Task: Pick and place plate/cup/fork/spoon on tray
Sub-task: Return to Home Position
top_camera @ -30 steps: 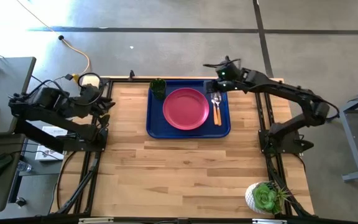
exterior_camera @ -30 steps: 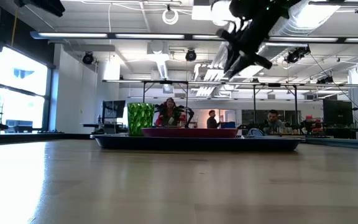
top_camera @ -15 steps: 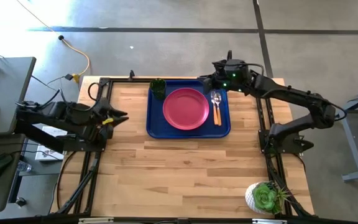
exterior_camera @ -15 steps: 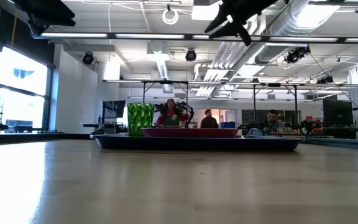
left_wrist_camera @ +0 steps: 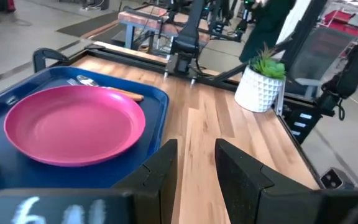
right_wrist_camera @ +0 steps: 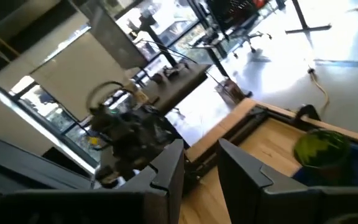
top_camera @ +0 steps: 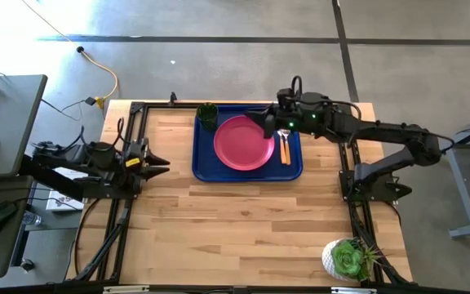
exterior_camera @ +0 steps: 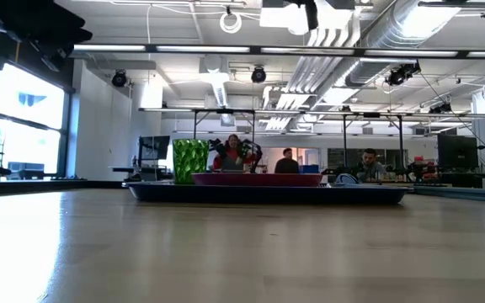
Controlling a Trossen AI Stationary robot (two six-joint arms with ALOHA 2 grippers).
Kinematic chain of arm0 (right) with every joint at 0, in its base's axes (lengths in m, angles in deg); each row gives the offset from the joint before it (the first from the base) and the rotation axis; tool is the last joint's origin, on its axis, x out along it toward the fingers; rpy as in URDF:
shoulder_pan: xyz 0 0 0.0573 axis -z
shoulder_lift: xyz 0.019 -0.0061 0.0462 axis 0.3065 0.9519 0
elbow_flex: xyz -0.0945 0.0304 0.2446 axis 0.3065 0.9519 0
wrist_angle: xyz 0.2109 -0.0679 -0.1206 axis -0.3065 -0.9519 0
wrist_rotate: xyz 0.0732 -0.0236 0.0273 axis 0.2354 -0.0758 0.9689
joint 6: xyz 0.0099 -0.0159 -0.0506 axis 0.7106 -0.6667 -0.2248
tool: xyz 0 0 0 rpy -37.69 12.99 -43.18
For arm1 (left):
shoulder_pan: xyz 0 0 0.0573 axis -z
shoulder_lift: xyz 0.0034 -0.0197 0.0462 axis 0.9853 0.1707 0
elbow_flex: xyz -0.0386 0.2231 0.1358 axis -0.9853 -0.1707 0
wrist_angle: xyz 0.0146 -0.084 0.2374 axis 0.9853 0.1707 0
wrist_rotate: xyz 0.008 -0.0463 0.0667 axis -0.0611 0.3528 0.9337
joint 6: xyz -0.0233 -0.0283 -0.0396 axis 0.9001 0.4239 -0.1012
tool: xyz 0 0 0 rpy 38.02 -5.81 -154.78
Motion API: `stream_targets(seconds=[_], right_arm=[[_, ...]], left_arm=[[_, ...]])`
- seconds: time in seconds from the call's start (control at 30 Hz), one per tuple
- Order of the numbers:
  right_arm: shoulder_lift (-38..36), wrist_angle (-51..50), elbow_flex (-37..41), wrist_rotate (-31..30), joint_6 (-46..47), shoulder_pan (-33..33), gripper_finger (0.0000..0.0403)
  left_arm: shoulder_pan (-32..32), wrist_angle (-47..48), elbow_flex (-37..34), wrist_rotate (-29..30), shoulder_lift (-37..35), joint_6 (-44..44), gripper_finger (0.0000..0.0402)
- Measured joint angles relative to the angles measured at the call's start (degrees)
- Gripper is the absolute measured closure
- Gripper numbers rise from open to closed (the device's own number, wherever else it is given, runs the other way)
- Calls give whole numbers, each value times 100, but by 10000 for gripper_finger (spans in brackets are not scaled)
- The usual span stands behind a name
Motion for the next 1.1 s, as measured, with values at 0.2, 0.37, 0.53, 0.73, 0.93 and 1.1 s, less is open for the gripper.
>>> stream_targets(seconds=[0.2,0.37,0.53,0.73,0.93,1.1], right_arm=[[2,241,0,-423,-471,-441,316],[2,258,0,-548,-549,-600,316],[2,261,7,-550,-721,-700,316],[2,259,9,-550,-923,-739,316],[2,115,9,-548,-1097,-739,316],[-5,41,17,-369,-1222,-689,316]], left_arm=[[0,-154,-528,-36,-684,-23,303],[0,-310,-778,-61,-962,41,303],[0,-471,-1014,-65,-960,30,303],[0,-676,-1351,-66,-960,14,303],[-4,-770,-1596,-66,-959,32,303],[-4,-835,-1770,-69,-953,42,303]])
